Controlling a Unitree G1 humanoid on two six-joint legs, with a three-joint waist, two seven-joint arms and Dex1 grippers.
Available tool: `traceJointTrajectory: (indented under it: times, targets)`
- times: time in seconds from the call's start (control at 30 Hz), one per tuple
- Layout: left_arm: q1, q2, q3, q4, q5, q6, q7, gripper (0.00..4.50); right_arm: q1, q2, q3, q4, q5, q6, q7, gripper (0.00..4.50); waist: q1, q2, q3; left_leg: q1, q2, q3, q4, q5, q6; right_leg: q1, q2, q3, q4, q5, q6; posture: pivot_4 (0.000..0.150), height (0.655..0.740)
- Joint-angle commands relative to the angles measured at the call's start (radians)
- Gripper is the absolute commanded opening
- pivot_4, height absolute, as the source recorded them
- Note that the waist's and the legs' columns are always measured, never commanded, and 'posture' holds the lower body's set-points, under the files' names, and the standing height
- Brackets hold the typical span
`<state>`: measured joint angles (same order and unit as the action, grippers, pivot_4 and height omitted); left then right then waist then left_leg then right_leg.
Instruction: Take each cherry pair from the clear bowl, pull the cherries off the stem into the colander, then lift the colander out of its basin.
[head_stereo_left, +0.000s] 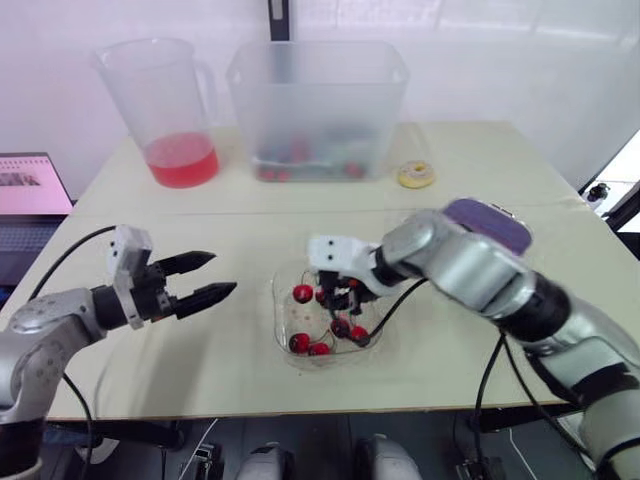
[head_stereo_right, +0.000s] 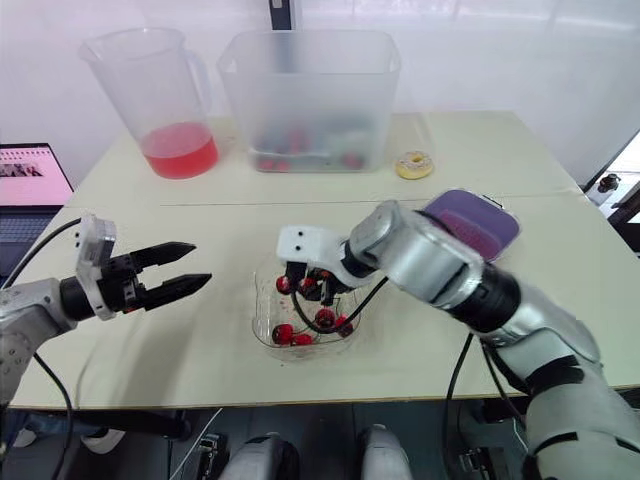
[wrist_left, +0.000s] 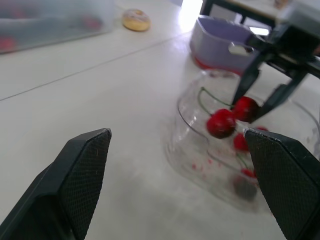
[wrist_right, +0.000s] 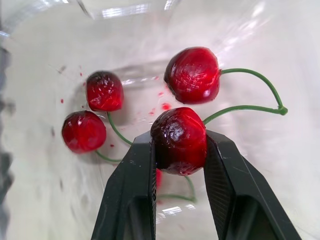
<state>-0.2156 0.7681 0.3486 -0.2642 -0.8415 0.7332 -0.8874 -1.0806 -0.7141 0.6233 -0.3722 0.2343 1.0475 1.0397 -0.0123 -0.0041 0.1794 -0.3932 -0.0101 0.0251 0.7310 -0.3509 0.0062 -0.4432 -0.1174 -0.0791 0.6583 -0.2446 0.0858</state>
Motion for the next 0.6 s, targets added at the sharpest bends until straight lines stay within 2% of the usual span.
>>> traceJointTrajectory:
  times: [0.03, 0.13, 0.2, 0.23, 0.37, 0.5, 0.6]
  targets:
    - [-0.086, -0.039, 0.053, -0.014, -0.102, 0.058, 0.111, 4.5, 0.042, -0.01, -0.119, 0.004, -0.088, -0.395, -0.037, 0.88, -0.001, 0.0, 0.0, 0.0, 0.0, 0.0, 0.0, 0.0, 0.0, 0.0, 0.0, 0.0, 0.0, 0.0, 0.0, 0.15, 0.6863]
    - [-0.223, -0.113, 0.068, 0.022, -0.186, 0.124, 0.28, 4.5, 0.056, -0.016, -0.152, 0.061, -0.176, -0.566, -0.082, 0.88, 0.004, -0.001, 0.0, 0.0, 0.0, 0.0, 0.0, 0.001, -0.001, 0.001, 0.0, 0.0, 0.0, 0.0, 0.0, 0.15, 0.6863]
    - [-0.326, -0.163, 0.103, 0.084, -0.403, 0.211, 0.372, 4.5, 0.053, -0.028, -0.154, 0.074, -0.237, -0.641, -0.094, 0.88, 0.004, -0.001, 0.0, 0.0, 0.0, 0.0, 0.0, 0.001, -0.002, 0.001, 0.0, -0.001, 0.0, 0.0, 0.0, 0.15, 0.6863]
    - [-0.364, -0.181, 0.104, 0.088, -0.448, 0.224, 0.39, 4.5, 0.049, -0.027, -0.167, 0.08, -0.258, -0.677, -0.106, 0.88, 0.004, -0.001, 0.0, 0.0, 0.0, -0.001, 0.001, 0.001, -0.002, 0.001, 0.0, -0.001, 0.0, 0.0, 0.0, 0.15, 0.6863]
    - [-0.479, -0.181, 0.029, 0.102, -0.506, 0.303, 0.415, 4.5, 0.037, -0.034, -0.181, 0.127, -0.396, -0.895, -0.167, 0.88, -0.001, -0.002, 0.001, 0.0, -0.001, -0.001, 0.0, 0.001, -0.002, 0.001, 0.0, -0.001, -0.001, 0.0, 0.0, 0.15, 0.6863]
    - [-0.552, -0.173, -0.048, 0.116, -0.474, 0.338, 0.405, 4.5, 0.088, -0.083, -0.199, 0.17, -0.513, -1.183, -0.235, 0.88, -0.002, -0.002, 0.001, 0.001, -0.001, -0.001, -0.001, 0.002, -0.003, 0.002, 0.0, -0.002, -0.001, 0.0, 0.0, 0.15, 0.6863]
    - [-0.583, -0.168, -0.086, 0.124, -0.442, 0.333, 0.374, 4.5, 0.111, -0.083, -0.217, 0.181, -0.544, -1.292, -0.253, 0.88, -0.001, -0.002, 0.001, 0.001, 0.0, -0.001, 0.0, 0.002, -0.003, 0.002, 0.001, -0.002, -0.001, 0.0, 0.0, 0.15, 0.6863]
